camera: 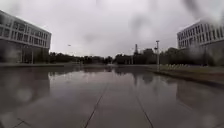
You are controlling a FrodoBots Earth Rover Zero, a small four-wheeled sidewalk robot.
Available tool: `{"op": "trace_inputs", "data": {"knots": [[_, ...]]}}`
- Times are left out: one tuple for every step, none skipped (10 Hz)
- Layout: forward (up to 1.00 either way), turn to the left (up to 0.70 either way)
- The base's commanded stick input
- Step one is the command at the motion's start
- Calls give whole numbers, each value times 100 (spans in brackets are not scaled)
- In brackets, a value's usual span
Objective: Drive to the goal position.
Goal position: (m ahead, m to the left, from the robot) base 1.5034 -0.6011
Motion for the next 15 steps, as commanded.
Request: {"op": "trace_inputs", "data": {"knots": [[0, 0], [0, 0], [0, 0], [0, 0], [0, 0], [0, 0], [0, 0], [0, 0], [0, 0], [2, 0], [11, 0], [21, 0], [31, 0], [40, 0], [50, 0]]}}
